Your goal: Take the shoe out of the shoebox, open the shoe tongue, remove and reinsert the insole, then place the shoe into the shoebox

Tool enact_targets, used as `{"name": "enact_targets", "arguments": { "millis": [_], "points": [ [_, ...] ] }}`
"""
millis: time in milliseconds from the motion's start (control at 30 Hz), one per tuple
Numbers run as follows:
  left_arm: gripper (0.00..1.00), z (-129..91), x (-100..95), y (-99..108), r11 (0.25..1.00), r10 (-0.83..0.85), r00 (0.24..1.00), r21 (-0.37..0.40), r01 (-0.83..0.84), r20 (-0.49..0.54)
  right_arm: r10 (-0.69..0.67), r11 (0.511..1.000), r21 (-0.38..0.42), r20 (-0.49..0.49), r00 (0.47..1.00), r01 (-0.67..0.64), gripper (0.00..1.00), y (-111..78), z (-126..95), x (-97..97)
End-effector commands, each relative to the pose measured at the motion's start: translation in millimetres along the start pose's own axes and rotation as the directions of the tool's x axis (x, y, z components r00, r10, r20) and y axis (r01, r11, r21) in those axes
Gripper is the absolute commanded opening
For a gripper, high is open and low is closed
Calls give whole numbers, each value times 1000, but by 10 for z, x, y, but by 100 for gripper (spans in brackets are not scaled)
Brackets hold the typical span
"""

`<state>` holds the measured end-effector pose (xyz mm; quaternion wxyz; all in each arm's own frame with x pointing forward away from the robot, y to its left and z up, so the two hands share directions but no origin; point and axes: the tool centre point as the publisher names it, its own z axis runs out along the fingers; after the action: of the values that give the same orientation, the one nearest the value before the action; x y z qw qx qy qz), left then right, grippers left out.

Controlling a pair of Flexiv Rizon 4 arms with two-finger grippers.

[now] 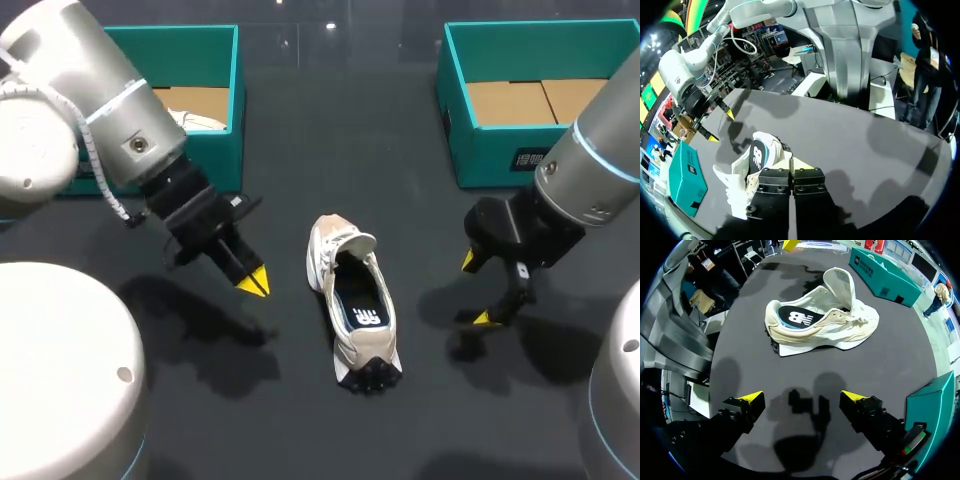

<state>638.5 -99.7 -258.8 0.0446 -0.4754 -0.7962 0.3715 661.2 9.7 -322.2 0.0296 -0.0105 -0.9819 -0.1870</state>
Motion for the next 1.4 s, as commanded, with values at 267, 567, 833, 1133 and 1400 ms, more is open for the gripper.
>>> {"name": "enact_targets", "arguments": {
  "millis": [267, 567, 833, 1133, 1400],
  "points": [
    [0, -44, -44, 4, 1000, -1, 977, -1, 1, -215, 0, 1000, 2, 2, 1000, 0, 100, -3, -4, 16],
    [0, 203, -210, -52, 984, 153, 925, -34, -175, -348, 29, 1000, -13, 19, 999, -29, 100, -84, -19, 39],
    [0, 382, -312, -86, 965, 201, 908, -88, -249, -369, 84, 996, 4, 38, 996, -85, 100, -481, -275, 108],
    [0, 496, -449, -110, 916, 249, 907, -222, -335, -341, 83, 997, -1, 48, 995, -83, 100, -662, -356, 117],
    [0, 668, -598, 19, 916, 274, 893, -187, -356, -357, 83, 997, -1, 48, 995, -83, 100, -662, -356, 117]
  ]
}}
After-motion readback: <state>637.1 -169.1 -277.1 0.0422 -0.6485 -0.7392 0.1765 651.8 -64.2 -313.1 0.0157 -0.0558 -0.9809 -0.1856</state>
